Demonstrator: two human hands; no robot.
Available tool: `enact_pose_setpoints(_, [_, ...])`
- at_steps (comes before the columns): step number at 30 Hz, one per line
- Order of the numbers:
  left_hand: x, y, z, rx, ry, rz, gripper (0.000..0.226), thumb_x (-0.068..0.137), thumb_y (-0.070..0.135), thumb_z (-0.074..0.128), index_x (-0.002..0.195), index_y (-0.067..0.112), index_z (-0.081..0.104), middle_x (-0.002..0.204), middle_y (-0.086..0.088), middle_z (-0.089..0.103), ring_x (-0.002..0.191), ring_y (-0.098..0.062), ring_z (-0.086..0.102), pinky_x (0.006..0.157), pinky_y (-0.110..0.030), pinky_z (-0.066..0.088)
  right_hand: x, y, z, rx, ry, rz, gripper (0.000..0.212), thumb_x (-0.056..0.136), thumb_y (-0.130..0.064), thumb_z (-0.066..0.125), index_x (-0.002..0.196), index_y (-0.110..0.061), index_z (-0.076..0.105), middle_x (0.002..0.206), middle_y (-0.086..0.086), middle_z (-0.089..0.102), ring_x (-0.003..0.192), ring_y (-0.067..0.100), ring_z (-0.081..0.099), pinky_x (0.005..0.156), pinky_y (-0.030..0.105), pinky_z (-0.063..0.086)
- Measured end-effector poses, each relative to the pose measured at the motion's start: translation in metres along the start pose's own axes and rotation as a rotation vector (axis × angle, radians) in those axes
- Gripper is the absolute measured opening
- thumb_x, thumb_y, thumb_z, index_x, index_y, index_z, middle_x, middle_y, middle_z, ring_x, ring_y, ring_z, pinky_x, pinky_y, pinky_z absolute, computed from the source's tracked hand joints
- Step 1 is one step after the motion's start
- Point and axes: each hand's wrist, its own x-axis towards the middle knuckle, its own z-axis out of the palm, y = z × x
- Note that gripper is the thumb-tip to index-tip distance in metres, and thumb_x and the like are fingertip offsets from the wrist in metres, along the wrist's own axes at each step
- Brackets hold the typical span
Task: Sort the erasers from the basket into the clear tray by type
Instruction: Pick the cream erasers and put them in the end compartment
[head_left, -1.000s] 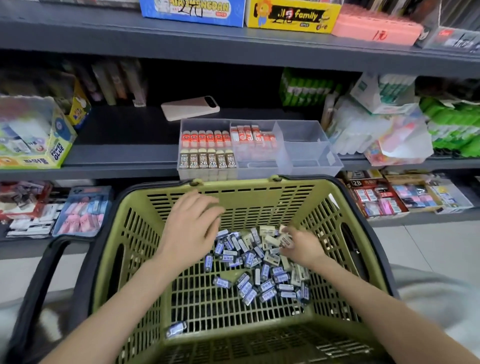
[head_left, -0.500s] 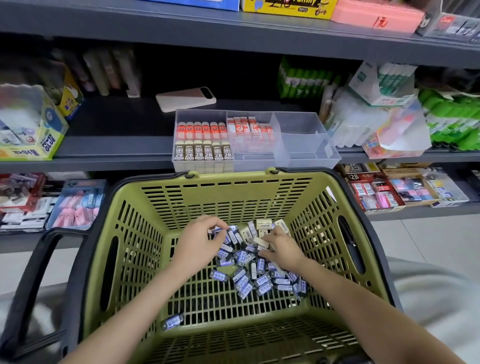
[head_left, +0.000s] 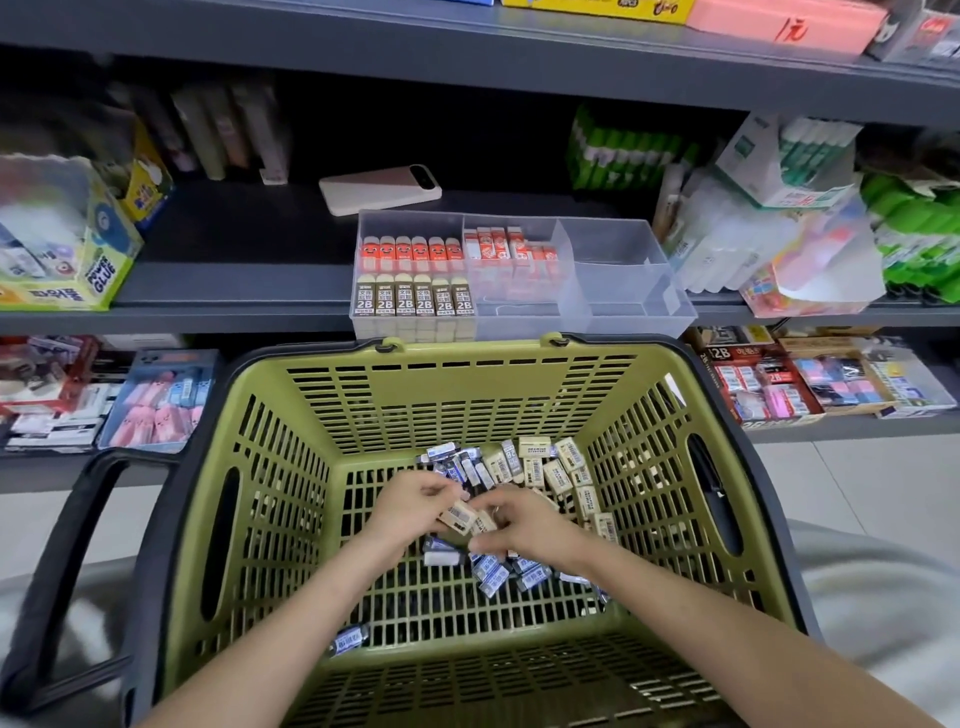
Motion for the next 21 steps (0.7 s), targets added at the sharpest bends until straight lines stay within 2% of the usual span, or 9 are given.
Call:
enact_pose_setpoints(3, [0.005,-0.004,0.000,0.029,0.109,-0.025,0.020,0.097,0.012,0.049,0.087,0.007,0.066,0.096,-0.017,0.068,0.086,-0.031,0.066,0.074,-0.042,0.058,-0.004,-0.006,-0.006,0.277,0.114,0.057,0.046,0.079,0.004,0.067,0.121,-0.008,0.052,0.101,0.013,0.062,0.075,0.019,0.062,0.073,0.030,0.054])
enact_pose_setpoints(4, [0.006,-0.003,0.001,-0.076,0.108,-0.095,0.021,0.099,0.012,0.045,0.090,0.005,0.063,0.103,-0.019,0.064,0.087,-0.029,0.064,0.070,-0.041,0.059,-0.004,-0.011,-0.007,0.399,0.174,0.048,0.047,0.078,0.005,0.068,0.119,-0.004,0.048,0.097,0.015,0.062,0.074,0.022,0.062,0.075,0.032,0.054])
enact_pose_setpoints(6, [0.007,0.000,0.007,-0.491,0.018,-0.300,0.024,0.101,0.018,0.041,0.101,0.002,0.058,0.105,-0.016,0.056,0.092,-0.028,0.059,0.064,-0.042,0.060,-0.003,-0.023,-0.003,0.525,0.257,0.003,0.039,0.076,0.002,0.071,0.108,0.001,0.049,0.087,0.012,0.062,0.069,0.021,0.062,0.073,0.031,0.054])
enact_pose_setpoints(8, [0.005,0.004,0.012,-0.817,-0.108,-0.469,0.038,0.100,0.037,0.041,0.105,0.004,0.059,0.100,-0.014,0.062,0.090,-0.026,0.060,0.064,-0.044,0.058,-0.003,-0.031,0.010,0.400,0.294,-0.024,0.031,0.076,-0.007,0.075,0.099,0.002,0.057,0.081,0.007,0.064,0.067,0.016,0.063,0.069,0.026,0.054])
enact_pose_setpoints(11, [0.006,0.001,0.014,-0.923,-0.182,-0.526,0.055,0.089,0.059,0.048,0.093,0.008,0.066,0.085,-0.011,0.068,0.076,-0.023,0.063,0.059,-0.035,0.055,-0.004,-0.035,0.019,0.202,0.224,-0.070,0.021,0.081,-0.024,0.072,0.097,-0.011,0.070,0.088,0.004,0.072,0.079,0.015,0.066,0.078,0.027,0.054])
enact_pose_setpoints(14, [0.007,-0.002,0.011,-0.937,-0.121,-0.494,0.042,0.089,0.046,0.056,0.094,0.006,0.067,0.073,-0.009,0.062,0.062,-0.019,0.055,0.047,-0.026,0.051,-0.001,-0.025,-0.004,0.090,0.322,-0.056,0.021,0.091,-0.032,0.058,0.102,-0.019,0.071,0.100,0.009,0.072,0.092,0.027,0.065,0.086,0.039,0.053])
enact_pose_setpoints(16, [0.009,-0.002,0.008,-0.929,-0.110,-0.460,0.032,0.090,0.033,0.057,0.083,0.004,0.068,0.074,-0.009,0.060,0.062,-0.018,0.054,0.046,-0.026,0.051,0.007,-0.005,-0.029,-0.278,0.532,0.031,0.023,0.093,-0.025,0.055,0.112,-0.016,0.065,0.109,0.010,0.069,0.081,0.024,0.065,0.078,0.035,0.056])
enact_pose_setpoints(18, [0.010,-0.002,0.004,-0.913,-0.147,-0.432,0.026,0.086,0.024,0.058,0.070,0.004,0.062,0.074,-0.009,0.057,0.067,-0.020,0.053,0.052,-0.032,0.055,0.013,0.020,-0.050,-0.604,0.642,0.208,0.033,0.093,-0.021,0.054,0.124,-0.011,0.054,0.119,0.008,0.061,0.081,0.016,0.061,0.076,0.028,0.055])
enact_pose_setpoints(21, [0.008,-0.001,0.000,-0.937,-0.191,-0.414,0.025,0.074,0.016,0.065,0.055,0.006,0.051,0.066,-0.010,0.054,0.063,-0.023,0.054,0.066,-0.043,0.058,0.020,0.047,-0.060,-0.766,0.591,0.358,0.051,0.089,-0.027,0.061,0.132,-0.010,0.040,0.123,0.011,0.052,0.098,0.023,0.060,0.083,0.033,0.054])
